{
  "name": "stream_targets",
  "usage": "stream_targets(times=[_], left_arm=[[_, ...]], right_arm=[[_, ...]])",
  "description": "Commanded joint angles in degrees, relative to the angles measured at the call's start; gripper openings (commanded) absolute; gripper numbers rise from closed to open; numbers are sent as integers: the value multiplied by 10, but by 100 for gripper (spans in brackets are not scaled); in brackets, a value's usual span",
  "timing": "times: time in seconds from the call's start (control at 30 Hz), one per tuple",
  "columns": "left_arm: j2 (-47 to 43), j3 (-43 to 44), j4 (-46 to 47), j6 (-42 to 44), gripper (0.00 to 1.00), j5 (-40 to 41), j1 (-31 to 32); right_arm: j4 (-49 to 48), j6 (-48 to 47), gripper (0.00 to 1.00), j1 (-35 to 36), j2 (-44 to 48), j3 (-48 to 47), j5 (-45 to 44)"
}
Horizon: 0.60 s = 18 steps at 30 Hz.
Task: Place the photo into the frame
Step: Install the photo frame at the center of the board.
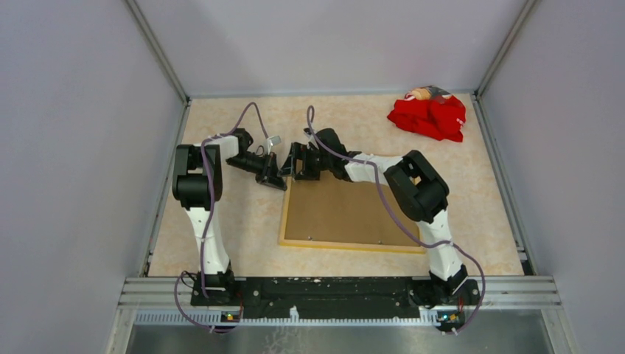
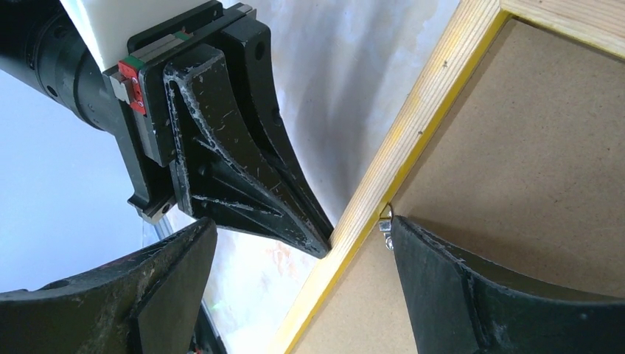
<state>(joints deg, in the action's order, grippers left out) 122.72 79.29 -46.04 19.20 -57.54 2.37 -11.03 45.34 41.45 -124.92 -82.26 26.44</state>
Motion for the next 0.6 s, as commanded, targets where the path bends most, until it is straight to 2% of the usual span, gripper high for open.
stream_targets(times=[0.0,0.57], left_arm=[[21,-6,41,33,8,99,14],[20,0,38,31,7,98,14]], right_arm=[[18,-19,89,2,-22,-18,7],[27,-16,88,4,-27,-24,36]])
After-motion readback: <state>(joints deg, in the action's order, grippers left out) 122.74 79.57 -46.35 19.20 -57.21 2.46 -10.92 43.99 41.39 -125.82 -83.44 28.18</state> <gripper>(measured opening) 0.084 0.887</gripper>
